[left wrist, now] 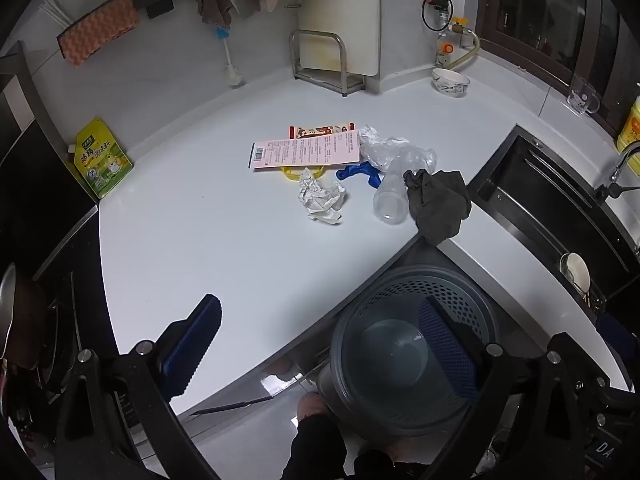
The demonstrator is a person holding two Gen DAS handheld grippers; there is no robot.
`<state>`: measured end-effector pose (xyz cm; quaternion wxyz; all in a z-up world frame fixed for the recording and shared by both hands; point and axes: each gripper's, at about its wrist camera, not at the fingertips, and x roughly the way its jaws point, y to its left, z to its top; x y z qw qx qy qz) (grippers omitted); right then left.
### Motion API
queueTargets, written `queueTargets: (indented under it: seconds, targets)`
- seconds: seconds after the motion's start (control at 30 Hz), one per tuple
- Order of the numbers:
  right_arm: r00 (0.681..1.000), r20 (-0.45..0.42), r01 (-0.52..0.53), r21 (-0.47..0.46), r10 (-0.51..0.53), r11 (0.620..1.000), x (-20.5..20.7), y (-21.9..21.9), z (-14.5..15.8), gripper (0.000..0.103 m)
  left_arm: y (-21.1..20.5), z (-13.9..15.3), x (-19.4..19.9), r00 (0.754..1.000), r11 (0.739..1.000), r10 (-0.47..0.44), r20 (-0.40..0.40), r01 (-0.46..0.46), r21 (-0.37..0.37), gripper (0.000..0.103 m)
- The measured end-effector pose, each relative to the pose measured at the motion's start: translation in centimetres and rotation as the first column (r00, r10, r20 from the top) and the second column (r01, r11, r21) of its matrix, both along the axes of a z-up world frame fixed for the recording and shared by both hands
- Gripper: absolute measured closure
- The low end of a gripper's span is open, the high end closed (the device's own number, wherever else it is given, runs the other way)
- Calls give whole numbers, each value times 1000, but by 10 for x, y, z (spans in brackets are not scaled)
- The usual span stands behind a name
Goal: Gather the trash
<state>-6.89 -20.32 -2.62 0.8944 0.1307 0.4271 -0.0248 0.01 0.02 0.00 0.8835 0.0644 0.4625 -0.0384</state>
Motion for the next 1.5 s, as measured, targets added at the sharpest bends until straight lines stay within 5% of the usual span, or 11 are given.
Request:
queueTargets:
  seconds: [1.5]
  targets:
    - [1000, 15, 8, -3, -7, 1000, -1, -3, 7, 8, 11, 6, 2, 1000, 1000, 9, 18, -9, -3, 6]
